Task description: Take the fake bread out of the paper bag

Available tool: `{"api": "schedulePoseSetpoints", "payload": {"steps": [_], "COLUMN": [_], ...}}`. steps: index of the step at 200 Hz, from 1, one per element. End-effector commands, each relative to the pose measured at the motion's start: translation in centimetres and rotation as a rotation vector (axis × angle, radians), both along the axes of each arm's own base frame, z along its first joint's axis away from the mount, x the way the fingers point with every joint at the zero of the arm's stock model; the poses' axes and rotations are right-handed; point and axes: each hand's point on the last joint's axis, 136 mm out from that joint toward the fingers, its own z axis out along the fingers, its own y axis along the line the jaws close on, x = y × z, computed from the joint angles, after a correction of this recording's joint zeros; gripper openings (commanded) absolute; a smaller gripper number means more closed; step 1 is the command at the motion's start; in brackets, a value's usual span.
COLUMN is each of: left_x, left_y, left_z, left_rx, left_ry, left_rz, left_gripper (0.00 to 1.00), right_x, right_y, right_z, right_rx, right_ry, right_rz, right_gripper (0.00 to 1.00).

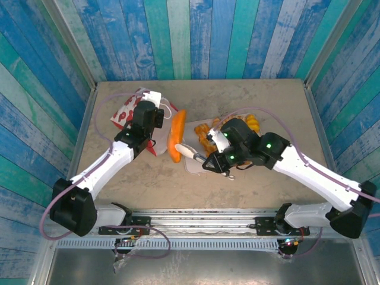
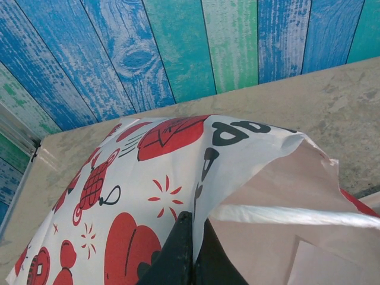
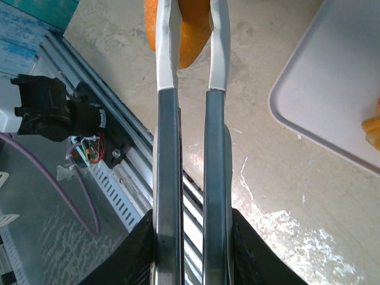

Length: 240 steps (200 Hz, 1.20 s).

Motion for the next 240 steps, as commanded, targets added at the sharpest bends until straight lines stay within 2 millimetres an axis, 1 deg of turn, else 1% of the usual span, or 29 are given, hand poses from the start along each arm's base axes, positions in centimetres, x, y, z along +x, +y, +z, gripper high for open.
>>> {"api": "schedulePoseSetpoints", "payload": {"steps": [1,10,11,14,32,51,75,89,115,135,149,161,174,182,211,218,225,227,229,240], "left_x": [0.2,0.1,-0.1,-0.4,-1.2,-2.2,-3.3,-4.0,-4.7,-5.0,-4.9,-4.6,-4.4,-4.4,-4.9,-5.1,-5.2,-5.2,-5.3,-5.4], "left_y": [0.6,0.4,0.5,0.5,0.5,1.3,2.3,2.2,2.0,2.3,3.0,3.8,4.6,4.7,3.0,2.5,2.0,1.9,1.7,1.6], "left_z": [1.9,1.7,2.2,2.7,3.4,4.6,6.7,7.8,9.0,10.0,10.9,11.5,11.8,12.1,12.7,12.8,12.8,12.9,12.9,12.8], "left_rx": [0.033,0.053,0.05,0.054,0.098,0.107,0.092,0.074,0.059,0.014,-0.05,-0.121,-0.198,-0.246,-0.422,-0.461,-0.494,-0.504,-0.513,-0.549], "left_ry": [-0.045,-0.041,-0.053,-0.064,-0.086,-0.124,-0.189,-0.222,-0.255,-0.265,-0.271,-0.252,-0.219,-0.206,-0.169,-0.163,-0.152,-0.151,-0.147,-0.131], "left_rz": [-0.016,-0.045,-0.049,-0.061,-0.105,-0.127,-0.135,-0.159,-0.186,-0.164,-0.108,-0.039,0.037,0.058,0.003,-0.018,-0.041,-0.046,-0.05,-0.048], "left_gripper": [0.0,0.0,0.0,0.0,0.0,0.01,0.01,0.01,0.02,0.03,0.03,0.03,0.03,0.03,0.06,0.07,0.07,0.07,0.07,0.08], "right_x": [0.0,0.0,0.0,-0.1,-0.1,-0.1,-0.4,-0.4,-0.3,0.1,0.3,0.4,0.5,0.5,0.7,0.9,0.7,1.3,1.4,1.8], "right_y": [-1.8,-2.4,-2.5,-2.7,-3.7,-4.7,-5.7,-6.2,-7.1,-7.5,-7.3,-6.8,-6.1,-5.6,-4.3,-4.2,-3.7,-4.0,-4.0,-3.8], "right_z": [0.5,0.8,0.8,0.9,1.5,2.0,2.1,2.2,2.3,1.7,1.1,0.6,0.3,0.2,-0.1,-0.4,-0.4,-0.5,-0.6,-0.9], "right_rx": [-0.004,0.0,-0.001,0.001,0.015,0.011,-0.002,-0.001,-0.003,-0.009,-0.003,0.011,0.039,0.057,0.137,0.153,0.185,0.192,0.199,0.238], "right_ry": [-0.037,-0.049,-0.049,-0.051,-0.063,-0.084,-0.093,-0.1,-0.11,-0.099,-0.079,-0.059,-0.032,-0.015,0.066,0.088,0.112,0.116,0.122,0.158], "right_rz": [-0.042,-0.061,-0.064,-0.069,-0.096,-0.118,-0.135,-0.146,-0.165,-0.176,-0.168,-0.149,-0.117,-0.096,-0.001,0.01,0.044,0.027,0.024,0.04], "right_gripper": [0.01,0.01,0.01,0.01,0.01,0.01,0.01,0.01,0.01,0.01,0.01,0.01,0.01,0.01,0.01,0.01,0.01,0.01,0.01,0.01]}}
